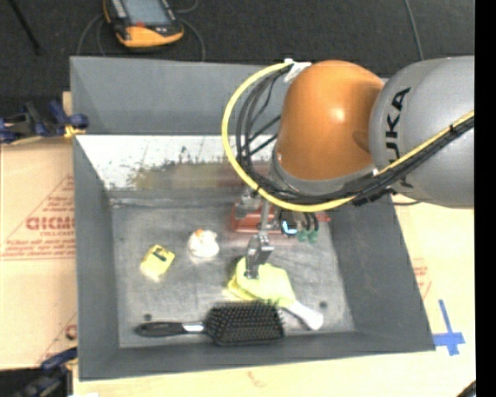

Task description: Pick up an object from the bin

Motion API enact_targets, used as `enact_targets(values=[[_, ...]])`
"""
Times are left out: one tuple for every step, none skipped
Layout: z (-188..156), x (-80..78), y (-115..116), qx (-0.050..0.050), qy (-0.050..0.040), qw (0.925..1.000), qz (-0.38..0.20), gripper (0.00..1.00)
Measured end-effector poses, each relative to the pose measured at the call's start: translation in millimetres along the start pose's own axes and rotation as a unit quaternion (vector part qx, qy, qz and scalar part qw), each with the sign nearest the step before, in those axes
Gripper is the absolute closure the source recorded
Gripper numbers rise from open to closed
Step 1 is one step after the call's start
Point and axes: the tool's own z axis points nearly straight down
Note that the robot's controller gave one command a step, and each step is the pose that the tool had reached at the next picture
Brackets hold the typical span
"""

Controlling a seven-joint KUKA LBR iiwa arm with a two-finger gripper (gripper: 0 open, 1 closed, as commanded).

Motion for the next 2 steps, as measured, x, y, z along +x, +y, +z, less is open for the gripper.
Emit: enact_targets(values=[[-4.5,-1.4,-0.5,0.0,-0.0041,1.0,0.001,0.0],[51.6,17.5,-22.6,0.0,-0.0056,0.9993,-0.036,0.0]])
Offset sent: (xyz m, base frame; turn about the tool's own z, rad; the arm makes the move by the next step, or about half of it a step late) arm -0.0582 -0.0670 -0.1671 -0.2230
